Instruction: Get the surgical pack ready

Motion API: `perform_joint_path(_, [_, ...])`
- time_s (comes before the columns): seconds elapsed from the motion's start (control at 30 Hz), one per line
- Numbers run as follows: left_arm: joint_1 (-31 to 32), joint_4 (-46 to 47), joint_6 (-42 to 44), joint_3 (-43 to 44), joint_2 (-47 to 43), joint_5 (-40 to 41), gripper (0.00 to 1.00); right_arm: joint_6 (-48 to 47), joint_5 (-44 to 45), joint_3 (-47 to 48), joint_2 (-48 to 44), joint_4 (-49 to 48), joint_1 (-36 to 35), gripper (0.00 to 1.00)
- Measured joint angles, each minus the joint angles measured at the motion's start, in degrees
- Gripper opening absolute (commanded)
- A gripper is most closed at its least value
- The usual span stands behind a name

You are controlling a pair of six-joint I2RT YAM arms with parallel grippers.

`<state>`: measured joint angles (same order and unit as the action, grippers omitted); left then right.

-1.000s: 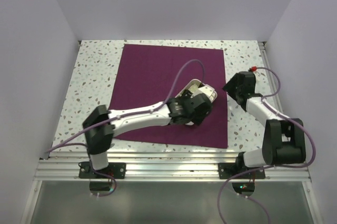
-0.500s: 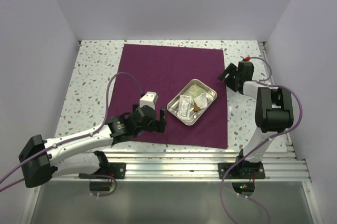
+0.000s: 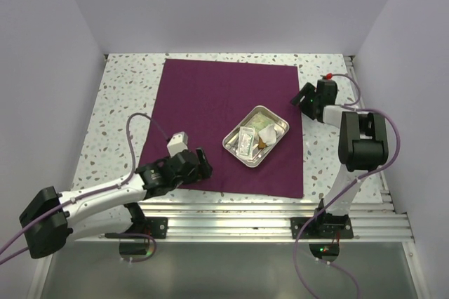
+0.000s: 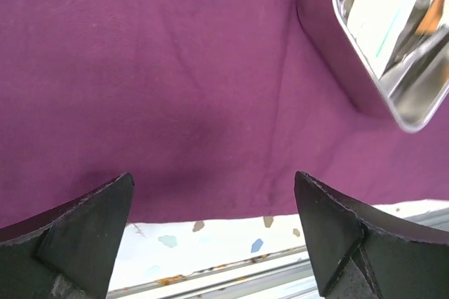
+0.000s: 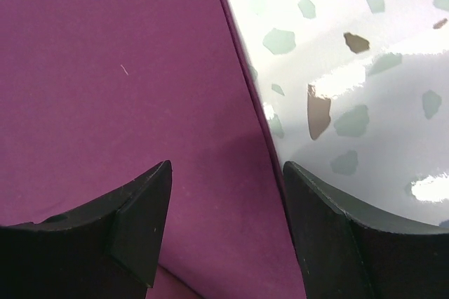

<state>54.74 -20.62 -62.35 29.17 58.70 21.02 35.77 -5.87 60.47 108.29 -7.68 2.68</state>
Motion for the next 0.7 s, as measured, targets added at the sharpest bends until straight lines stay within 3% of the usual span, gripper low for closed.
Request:
perform_joint_path(0.23, [0.0,-6.0,-12.9,0.0,-0.2,3.7,0.97,0.1,-1.2,0.4,1.2,-1.8,0.1,0.65])
perform_joint_path(0.43, [0.0,-14.7,-25.7,0.0,4.9,6.8,0.99,0.0,-1.3,0.4,1.2,-1.9,0.1,0.62])
perform_joint_path(0.7, [0.0,-18.6,-32.9,2.1,8.3,10.0,0.99,0.0,-1.4,0.5,1.6,-2.1,0.1,0.55])
